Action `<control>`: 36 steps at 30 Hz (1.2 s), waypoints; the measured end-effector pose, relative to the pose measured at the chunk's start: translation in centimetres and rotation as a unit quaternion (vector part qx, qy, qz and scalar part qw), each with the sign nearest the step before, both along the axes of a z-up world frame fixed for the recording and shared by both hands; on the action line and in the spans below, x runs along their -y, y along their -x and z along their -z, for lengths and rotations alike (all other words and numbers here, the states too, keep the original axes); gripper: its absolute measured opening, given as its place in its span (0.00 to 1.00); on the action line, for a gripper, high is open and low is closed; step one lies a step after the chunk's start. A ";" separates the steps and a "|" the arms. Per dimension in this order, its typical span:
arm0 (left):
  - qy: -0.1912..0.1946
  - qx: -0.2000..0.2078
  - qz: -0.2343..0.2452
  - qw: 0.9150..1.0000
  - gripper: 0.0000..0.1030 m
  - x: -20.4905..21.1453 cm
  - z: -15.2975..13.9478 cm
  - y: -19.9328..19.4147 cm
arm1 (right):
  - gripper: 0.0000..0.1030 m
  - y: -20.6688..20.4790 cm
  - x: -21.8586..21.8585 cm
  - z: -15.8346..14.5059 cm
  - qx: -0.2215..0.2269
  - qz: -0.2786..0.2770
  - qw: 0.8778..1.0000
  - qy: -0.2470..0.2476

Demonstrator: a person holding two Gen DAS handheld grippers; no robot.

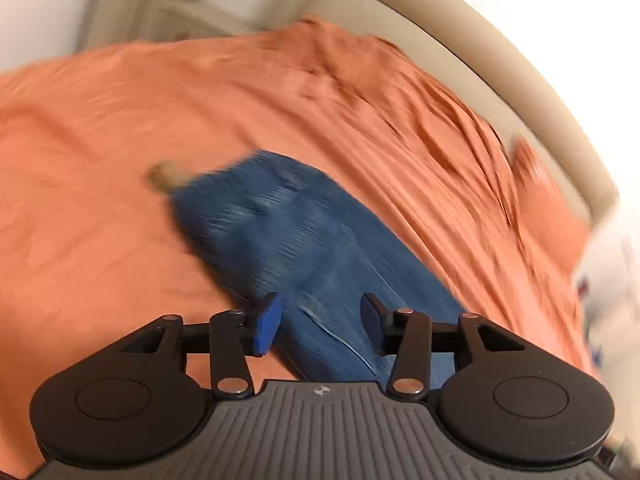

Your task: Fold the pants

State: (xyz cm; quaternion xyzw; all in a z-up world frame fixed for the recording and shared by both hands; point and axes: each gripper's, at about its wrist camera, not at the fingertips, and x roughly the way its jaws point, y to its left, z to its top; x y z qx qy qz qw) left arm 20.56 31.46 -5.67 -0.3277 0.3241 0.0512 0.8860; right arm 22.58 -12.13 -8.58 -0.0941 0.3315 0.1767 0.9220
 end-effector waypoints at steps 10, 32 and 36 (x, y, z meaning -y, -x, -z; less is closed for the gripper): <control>0.149 -0.007 -0.101 0.984 0.55 -7.9 7.1 -3.6 | 0.28 -5.0 -4.3 1.2 -0.043 -0.036 0.998 0.013; 0.094 0.037 -0.072 0.992 0.20 -7.3 5.8 -6.1 | 0.07 -13.3 -7.5 7.0 -0.136 -0.057 0.989 -0.020; 0.044 0.061 -0.055 0.996 0.18 -5.2 1.8 -5.7 | 0.07 -12.9 -7.7 5.7 -0.132 -0.043 0.990 -0.017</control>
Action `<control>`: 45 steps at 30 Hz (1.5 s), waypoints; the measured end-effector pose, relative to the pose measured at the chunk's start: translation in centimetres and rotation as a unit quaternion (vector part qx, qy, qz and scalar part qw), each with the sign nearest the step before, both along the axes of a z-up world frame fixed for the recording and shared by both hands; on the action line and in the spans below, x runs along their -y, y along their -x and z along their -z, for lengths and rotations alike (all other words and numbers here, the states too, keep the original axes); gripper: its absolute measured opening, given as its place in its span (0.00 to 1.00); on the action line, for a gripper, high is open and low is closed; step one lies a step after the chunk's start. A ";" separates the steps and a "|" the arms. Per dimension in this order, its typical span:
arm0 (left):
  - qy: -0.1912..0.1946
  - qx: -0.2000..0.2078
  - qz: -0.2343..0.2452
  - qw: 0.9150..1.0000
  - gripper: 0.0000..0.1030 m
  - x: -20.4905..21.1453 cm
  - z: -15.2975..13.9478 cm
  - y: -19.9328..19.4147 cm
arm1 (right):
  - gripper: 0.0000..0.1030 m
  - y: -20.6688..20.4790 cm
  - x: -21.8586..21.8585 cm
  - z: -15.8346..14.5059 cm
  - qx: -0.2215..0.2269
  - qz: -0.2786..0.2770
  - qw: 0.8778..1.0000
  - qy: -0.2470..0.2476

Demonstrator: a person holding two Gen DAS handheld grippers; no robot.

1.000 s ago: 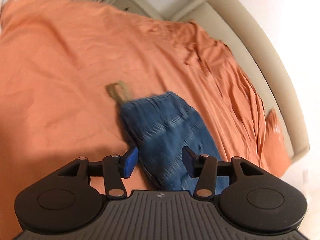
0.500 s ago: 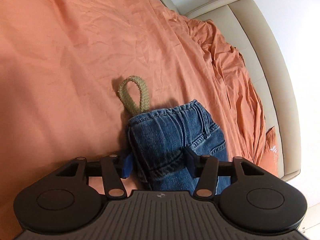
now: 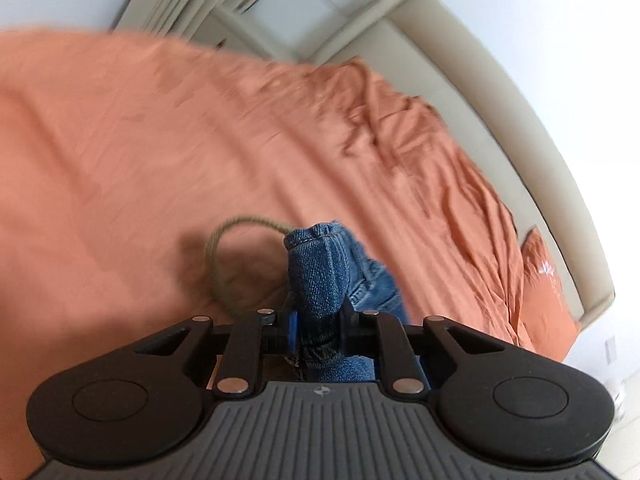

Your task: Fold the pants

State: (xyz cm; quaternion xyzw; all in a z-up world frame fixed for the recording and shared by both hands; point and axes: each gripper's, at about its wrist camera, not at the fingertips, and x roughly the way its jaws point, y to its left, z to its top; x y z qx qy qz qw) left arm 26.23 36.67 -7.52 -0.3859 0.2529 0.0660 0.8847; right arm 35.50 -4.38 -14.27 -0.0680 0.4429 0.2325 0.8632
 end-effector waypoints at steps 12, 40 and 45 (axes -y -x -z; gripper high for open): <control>-0.311 0.101 0.136 0.935 0.18 20.9 -14.3 2.2 | 0.08 7.5 9.2 -5.0 0.033 0.073 0.995 -0.062; -0.261 -0.068 0.481 0.834 0.58 41.6 -1.9 4.2 | 0.16 15.5 20.9 -0.5 0.046 0.188 0.967 -0.164; -0.255 -0.038 0.467 0.846 0.59 38.3 -4.8 3.9 | 0.30 16.1 20.5 -1.4 0.054 0.186 0.963 -0.188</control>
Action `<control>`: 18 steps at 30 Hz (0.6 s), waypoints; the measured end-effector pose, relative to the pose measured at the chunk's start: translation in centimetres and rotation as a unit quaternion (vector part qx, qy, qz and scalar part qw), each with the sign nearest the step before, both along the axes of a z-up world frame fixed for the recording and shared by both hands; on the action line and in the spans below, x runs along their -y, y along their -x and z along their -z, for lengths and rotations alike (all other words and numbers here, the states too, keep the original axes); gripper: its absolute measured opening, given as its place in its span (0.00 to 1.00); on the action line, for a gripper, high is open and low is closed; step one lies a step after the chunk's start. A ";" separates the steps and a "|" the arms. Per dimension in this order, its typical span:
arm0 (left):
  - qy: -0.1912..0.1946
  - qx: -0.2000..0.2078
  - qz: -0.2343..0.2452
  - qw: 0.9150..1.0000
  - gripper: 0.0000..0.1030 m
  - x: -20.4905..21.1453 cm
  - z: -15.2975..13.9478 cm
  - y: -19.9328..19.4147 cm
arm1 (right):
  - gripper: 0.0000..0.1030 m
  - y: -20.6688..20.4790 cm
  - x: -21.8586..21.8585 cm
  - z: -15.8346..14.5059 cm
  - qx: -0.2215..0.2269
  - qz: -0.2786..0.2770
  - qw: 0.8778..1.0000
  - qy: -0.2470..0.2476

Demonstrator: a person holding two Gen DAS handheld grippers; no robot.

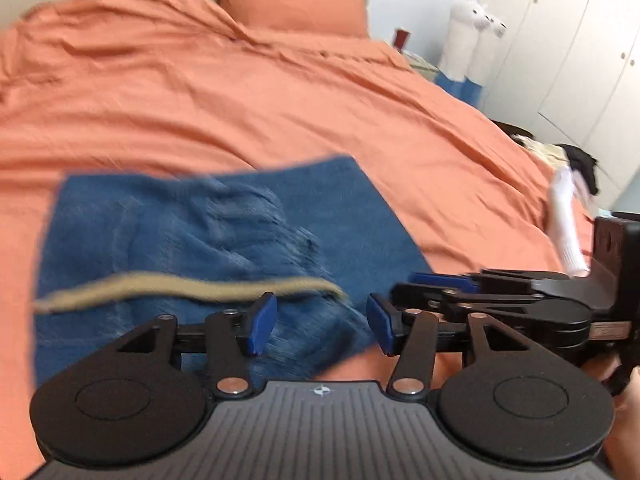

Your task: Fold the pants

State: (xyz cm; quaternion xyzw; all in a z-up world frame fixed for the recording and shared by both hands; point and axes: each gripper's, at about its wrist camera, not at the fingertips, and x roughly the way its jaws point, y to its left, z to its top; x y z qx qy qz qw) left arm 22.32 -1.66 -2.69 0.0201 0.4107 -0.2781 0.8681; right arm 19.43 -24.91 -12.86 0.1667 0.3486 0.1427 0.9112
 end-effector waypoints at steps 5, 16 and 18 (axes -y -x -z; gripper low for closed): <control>-0.053 0.059 -0.047 0.996 0.59 -3.9 -1.5 -2.1 | 0.32 -3.0 -0.9 -1.3 0.000 -0.015 0.999 -0.052; -0.013 0.027 -0.135 0.990 0.59 -12.0 0.8 -6.8 | 0.40 -14.6 -4.5 1.3 -0.087 -0.021 0.987 -0.130; -0.006 0.018 -0.138 0.990 0.59 -12.7 1.4 -6.9 | 0.40 -15.7 -5.0 2.0 -0.102 -0.024 0.984 -0.142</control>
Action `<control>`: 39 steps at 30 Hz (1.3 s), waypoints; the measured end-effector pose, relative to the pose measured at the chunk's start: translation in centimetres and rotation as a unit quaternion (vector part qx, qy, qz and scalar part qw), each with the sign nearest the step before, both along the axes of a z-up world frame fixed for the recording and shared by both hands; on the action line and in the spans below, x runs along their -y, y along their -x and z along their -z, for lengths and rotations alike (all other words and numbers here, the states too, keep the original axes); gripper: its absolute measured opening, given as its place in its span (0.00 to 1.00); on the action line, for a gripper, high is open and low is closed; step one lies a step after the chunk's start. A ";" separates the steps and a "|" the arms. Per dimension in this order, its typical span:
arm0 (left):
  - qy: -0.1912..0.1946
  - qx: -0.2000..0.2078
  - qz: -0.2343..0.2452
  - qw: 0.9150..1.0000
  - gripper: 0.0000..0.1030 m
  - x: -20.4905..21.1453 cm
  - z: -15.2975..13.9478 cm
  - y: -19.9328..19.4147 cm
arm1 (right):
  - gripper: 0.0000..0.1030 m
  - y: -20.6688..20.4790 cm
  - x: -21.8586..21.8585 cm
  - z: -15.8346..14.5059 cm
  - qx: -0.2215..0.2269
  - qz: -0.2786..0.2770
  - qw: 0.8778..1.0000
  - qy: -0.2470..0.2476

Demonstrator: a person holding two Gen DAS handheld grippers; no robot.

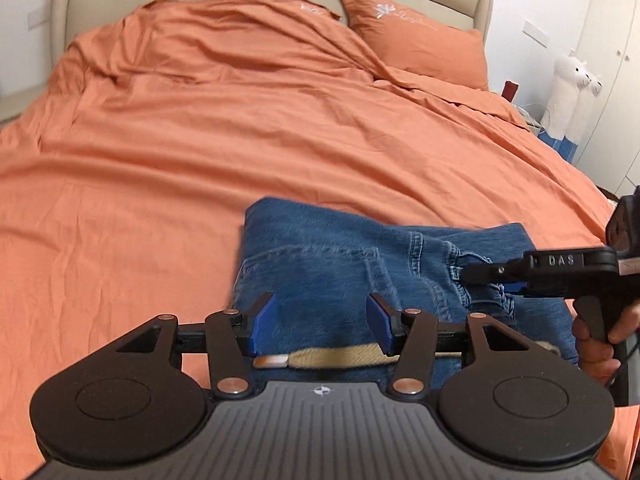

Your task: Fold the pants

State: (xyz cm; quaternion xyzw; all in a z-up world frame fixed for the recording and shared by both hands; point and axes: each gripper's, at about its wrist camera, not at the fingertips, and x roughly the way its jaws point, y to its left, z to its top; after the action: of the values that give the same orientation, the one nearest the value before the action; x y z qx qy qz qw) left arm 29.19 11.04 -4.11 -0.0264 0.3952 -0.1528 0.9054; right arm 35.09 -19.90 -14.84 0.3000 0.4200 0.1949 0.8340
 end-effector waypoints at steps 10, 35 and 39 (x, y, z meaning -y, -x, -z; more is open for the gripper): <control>0.026 0.001 0.014 1.000 0.54 -0.4 -0.6 1.5 | 0.09 4.7 0.7 -6.2 0.046 0.010 0.997 -0.056; 0.023 -0.051 0.023 0.998 0.46 1.4 3.2 -1.7 | 0.34 6.5 5.2 2.2 -0.027 0.088 0.988 -0.127; 0.039 -0.037 0.016 0.998 0.46 1.2 2.6 -1.4 | 0.36 6.1 4.8 4.2 -0.051 0.084 0.982 -0.164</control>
State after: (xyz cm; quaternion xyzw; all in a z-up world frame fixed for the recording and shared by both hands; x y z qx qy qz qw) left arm 30.61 9.82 -6.69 -0.0608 0.4224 -0.1809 0.8861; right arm 29.03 -24.70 -19.05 0.4760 0.3975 0.1753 0.7646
